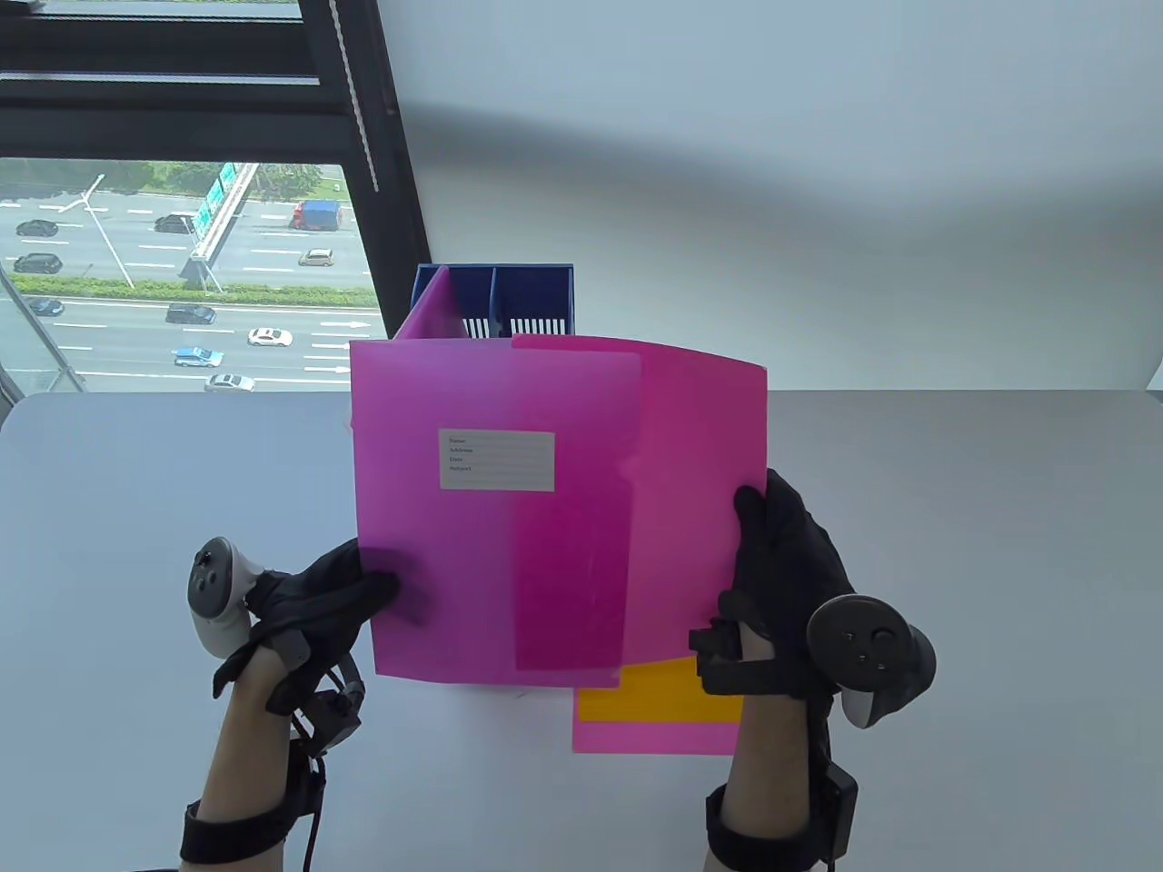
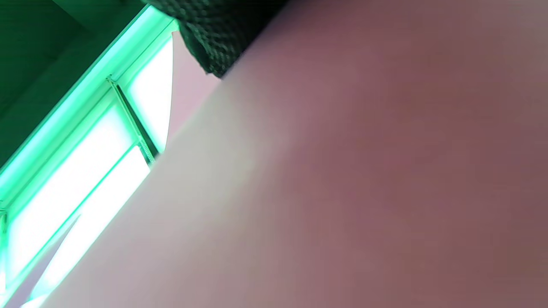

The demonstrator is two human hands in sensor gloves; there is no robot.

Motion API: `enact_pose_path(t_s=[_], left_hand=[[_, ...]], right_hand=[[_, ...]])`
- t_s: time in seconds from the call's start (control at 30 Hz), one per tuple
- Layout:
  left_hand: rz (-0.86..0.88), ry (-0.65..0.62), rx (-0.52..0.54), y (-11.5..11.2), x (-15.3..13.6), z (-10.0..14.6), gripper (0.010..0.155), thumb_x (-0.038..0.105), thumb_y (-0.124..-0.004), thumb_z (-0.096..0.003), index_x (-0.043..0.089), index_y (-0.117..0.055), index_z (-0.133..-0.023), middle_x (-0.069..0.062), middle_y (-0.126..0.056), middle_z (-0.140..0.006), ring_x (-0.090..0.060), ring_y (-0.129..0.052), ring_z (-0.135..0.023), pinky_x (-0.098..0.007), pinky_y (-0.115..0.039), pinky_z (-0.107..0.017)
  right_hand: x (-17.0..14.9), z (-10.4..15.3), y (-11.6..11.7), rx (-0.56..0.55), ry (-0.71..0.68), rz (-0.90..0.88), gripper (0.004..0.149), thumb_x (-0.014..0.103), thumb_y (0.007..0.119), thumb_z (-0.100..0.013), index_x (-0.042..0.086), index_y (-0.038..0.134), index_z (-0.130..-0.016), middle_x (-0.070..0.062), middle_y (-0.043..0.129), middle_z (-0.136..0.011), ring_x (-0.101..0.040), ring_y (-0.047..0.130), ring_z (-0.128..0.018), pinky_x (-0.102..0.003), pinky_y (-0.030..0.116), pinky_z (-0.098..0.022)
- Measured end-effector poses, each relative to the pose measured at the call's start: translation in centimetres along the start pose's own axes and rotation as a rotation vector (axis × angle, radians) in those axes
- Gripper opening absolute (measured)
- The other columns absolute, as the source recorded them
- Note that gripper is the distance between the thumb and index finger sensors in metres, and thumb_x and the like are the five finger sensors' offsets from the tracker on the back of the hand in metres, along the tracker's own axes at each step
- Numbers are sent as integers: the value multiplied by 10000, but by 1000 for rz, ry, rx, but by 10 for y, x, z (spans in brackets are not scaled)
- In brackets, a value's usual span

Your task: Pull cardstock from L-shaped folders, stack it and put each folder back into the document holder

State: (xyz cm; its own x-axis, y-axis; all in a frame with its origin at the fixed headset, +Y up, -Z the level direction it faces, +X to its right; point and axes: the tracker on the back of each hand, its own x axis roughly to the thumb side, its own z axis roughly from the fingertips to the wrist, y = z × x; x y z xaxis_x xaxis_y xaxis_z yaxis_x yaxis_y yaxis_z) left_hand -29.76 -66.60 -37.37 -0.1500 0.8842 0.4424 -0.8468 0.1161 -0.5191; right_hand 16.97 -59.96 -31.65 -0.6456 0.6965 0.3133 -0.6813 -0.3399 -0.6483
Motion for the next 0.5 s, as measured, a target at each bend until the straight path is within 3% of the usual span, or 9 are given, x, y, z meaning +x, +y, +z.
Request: enact_pose_path(t_s=[0.3,0.5], left_hand=[[11,-15,27,12,3,7,452,291,-760,-586,183,-761,-1025,-42,-930,-853,-304,-1054,-653,-533,-717,-689],[32,-25,42,19,5,12,449,293,-760,-585,182,-767,-1021,-40,-934,-849,-304,-1054,-652,-534,-717,-689]], right_hand=[[-40,1,-25,-94,160,130,374,395,796,-601,214,824,-927,-20,990,-686,-93,953,-270,-435,730,-632],[-68,2,-28,-57,283,293,368,389,808,-593,215,841,-916,-17,999,-662,-76,952,-238,-422,751,-610]])
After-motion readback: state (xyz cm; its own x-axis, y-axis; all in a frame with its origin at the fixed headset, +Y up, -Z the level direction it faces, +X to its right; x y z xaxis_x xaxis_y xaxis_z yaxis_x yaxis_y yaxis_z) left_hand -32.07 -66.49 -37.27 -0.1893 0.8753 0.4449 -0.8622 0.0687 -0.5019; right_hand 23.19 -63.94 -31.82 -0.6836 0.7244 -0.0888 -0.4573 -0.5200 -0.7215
